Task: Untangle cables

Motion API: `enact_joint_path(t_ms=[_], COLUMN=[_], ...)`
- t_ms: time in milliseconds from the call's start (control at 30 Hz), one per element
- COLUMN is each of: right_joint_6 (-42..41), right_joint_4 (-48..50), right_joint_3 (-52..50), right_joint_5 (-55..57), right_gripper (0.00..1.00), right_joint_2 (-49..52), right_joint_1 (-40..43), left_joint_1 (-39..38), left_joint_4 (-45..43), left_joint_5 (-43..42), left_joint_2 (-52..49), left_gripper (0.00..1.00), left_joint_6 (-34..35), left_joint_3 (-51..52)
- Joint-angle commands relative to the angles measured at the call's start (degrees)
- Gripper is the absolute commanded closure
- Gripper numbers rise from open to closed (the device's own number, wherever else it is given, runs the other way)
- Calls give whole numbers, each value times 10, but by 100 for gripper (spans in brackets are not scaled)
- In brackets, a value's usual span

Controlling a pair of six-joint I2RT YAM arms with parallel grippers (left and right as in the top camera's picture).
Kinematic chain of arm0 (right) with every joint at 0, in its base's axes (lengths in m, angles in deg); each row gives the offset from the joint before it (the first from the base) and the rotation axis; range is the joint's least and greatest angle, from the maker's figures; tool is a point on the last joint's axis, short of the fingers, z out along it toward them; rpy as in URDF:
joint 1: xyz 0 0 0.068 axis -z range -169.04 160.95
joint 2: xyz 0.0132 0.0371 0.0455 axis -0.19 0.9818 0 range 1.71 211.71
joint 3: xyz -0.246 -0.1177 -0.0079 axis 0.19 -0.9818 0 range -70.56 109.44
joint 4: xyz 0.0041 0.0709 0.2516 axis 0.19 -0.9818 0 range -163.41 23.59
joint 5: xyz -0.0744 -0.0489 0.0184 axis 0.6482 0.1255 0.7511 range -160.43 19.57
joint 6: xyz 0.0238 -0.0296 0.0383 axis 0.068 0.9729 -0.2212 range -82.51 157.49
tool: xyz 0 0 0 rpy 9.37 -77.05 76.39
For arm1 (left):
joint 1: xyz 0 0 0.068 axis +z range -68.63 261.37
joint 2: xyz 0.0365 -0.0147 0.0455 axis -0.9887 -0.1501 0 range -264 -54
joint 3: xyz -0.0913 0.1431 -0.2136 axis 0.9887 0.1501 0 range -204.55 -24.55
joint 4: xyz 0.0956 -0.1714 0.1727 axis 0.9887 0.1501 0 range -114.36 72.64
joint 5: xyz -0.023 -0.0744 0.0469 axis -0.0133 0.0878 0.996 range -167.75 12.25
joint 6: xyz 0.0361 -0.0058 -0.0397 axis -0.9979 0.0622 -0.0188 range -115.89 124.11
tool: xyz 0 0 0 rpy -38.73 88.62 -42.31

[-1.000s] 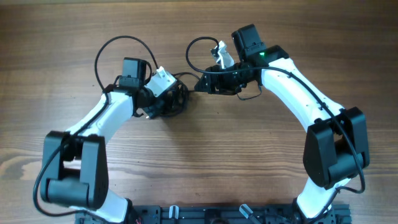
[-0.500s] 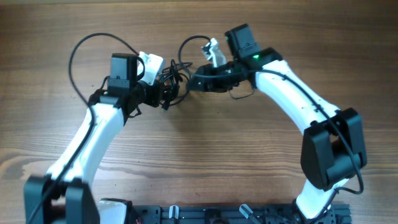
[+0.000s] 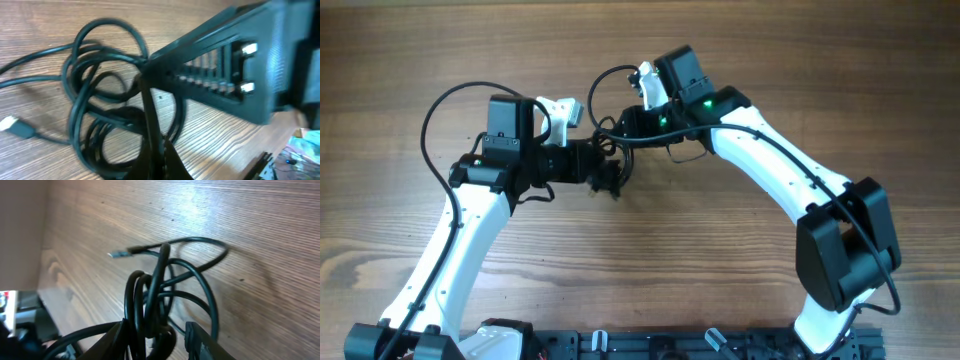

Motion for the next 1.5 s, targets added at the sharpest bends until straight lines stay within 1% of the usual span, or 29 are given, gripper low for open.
enact_joint_path(t_ms=[0, 133, 200, 267, 367, 533, 567, 700, 833, 933, 1000, 1033, 1100, 1167, 1267, 1367, 1400, 1467], right_joint_6=[-2, -2, -5, -22, -87, -125, -124, -122, -116, -83, -54, -29, -14, -3, -2, 2, 16, 73], right_joint_4=[-20, -46, -55, -59, -60, -75, -80, -96, -100, -127, -132, -135, -136, -138, -148, -155, -159, -169], right_joint_3=[4, 4, 3, 2, -3, -3, -3, -10, -32, -36, -36, -36, -36, -36, -34, -33, -31, -26], right_joint_5=[98, 129, 141, 155, 174, 159, 151, 104, 78, 73, 44, 19, 8, 7, -8, -56, -75, -122], right_gripper=[62, 73, 83, 95, 96, 96, 96, 96, 96, 96, 96, 96, 96, 96, 96, 96, 96, 96], right_joint_2=[11, 11, 11, 11, 11, 14, 16, 19, 19, 19, 19, 19, 19, 19, 19, 19, 19, 18], right_joint_1=[-20, -24, -24, -23, -11, 20, 30, 74, 111, 152, 177, 197, 212, 233, 278, 332, 351, 368], left_joint_1=[4, 4, 4, 5, 20, 99, 120, 187, 236, 285, 306, 306, 297, 280, 271, 272, 272, 268], left_joint_4=[-15, -18, -26, -33, -74, -167, -185, -241, -252, -229, -198, -154, -107, -61, -19, 9, 17, 35], left_joint_5=[-47, -47, -47, -47, -47, -45, -45, -45, -45, -38, -37, -43, -51, -54, -43, 19, 30, 20], left_joint_2=[10, 15, 19, 27, 42, 75, 84, 117, 140, 145, 144, 143, 138, 128, 118, 110, 109, 107], left_gripper=[96, 96, 96, 96, 96, 96, 96, 96, 96, 96, 96, 96, 96, 96, 96, 96, 96, 96], left_joint_6=[15, 15, 15, 17, 17, 111, 132, 176, 180, 180, 180, 179, 172, 134, 84, 84, 84, 84], left_joint_3=[-5, -5, -5, -5, -5, -5, -5, -5, -5, -5, -5, -5, -5, -5, -5, -5, -5, -5])
